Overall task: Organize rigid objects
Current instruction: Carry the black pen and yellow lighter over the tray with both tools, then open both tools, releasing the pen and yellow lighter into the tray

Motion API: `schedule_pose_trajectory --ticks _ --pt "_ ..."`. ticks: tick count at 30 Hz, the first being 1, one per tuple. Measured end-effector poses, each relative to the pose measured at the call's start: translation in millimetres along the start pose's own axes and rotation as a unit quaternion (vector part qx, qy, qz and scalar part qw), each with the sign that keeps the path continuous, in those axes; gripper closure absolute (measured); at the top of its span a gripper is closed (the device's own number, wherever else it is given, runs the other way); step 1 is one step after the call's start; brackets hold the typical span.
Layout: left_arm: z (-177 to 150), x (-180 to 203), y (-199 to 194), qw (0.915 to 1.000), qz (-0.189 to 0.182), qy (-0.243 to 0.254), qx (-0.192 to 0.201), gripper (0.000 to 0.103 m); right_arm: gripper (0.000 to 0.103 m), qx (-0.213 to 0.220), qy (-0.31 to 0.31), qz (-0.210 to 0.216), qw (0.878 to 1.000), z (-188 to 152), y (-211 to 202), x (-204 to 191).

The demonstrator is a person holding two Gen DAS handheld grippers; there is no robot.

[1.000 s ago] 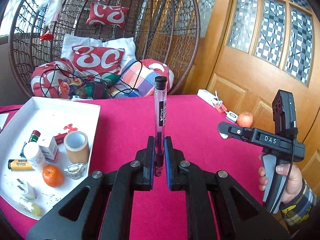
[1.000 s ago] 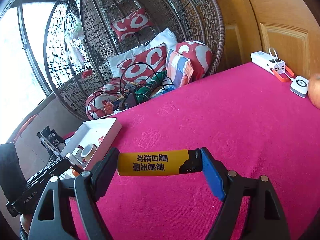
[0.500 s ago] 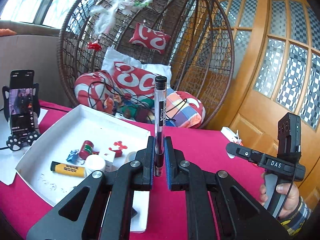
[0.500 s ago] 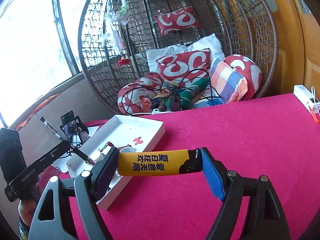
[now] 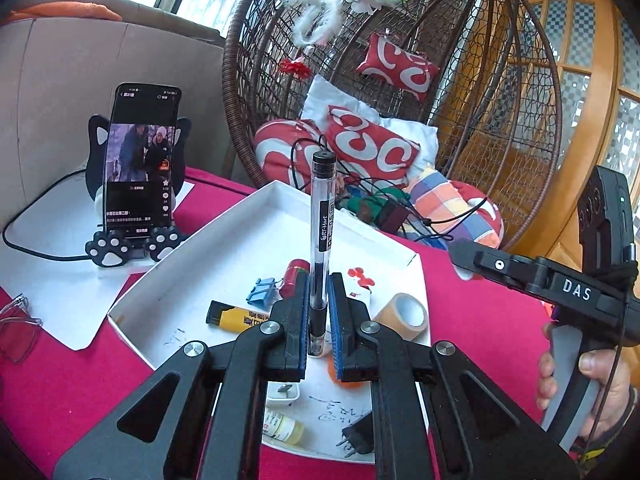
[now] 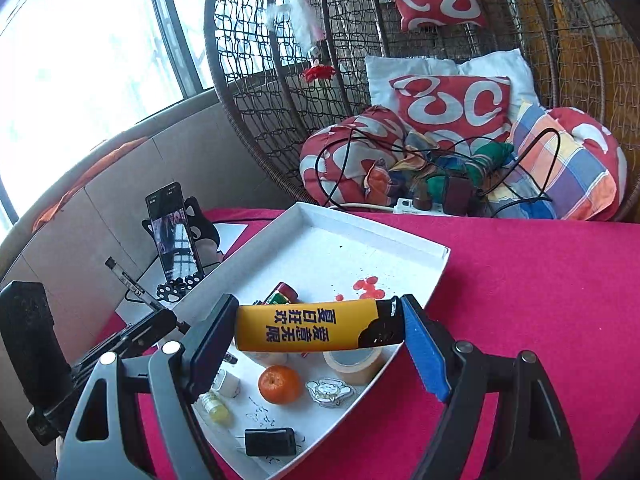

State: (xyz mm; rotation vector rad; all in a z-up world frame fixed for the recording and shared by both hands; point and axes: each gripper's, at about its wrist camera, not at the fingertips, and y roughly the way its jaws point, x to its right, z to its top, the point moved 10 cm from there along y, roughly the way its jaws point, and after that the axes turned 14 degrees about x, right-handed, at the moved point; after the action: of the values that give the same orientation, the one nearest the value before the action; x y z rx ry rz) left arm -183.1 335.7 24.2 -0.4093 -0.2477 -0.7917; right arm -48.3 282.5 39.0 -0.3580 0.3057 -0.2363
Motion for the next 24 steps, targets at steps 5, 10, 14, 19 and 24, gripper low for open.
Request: schedule_pose_trajectory --ticks 5,10,14,19,24 --pt "-7.3 -10.1 1.9 0.9997 0.019 0.011 -0.006 0.095 0.022 -0.019 0.006 -0.006 1.0 -12.8 40.3 -2.9" --pt "-11.9 -19.2 4.4 0.999 0.04 0.016 -0.014 0.095 0.02 -0.026 0.03 0.002 0.999 -25.1 58.9 -4.1" --pt "-13.6 -20.2 4.7 0.9986 0.049 0.015 -0.014 0.071 0.016 -0.01 0.032 -0.003 0.999 -21.0 56.5 -2.5" --pt "-13.5 -17.3 2.6 0.9976 0.064 0.025 -0.008 0.012 0.0 0.017 0.047 -0.005 0.999 -13.2 41.0 3.6" --pt "-16.5 -17.1 4.1 0.9945 0.093 0.047 -0.01 0.0 0.0 0.047 0.033 -0.009 0.998 -8.6 17.0 1.5"
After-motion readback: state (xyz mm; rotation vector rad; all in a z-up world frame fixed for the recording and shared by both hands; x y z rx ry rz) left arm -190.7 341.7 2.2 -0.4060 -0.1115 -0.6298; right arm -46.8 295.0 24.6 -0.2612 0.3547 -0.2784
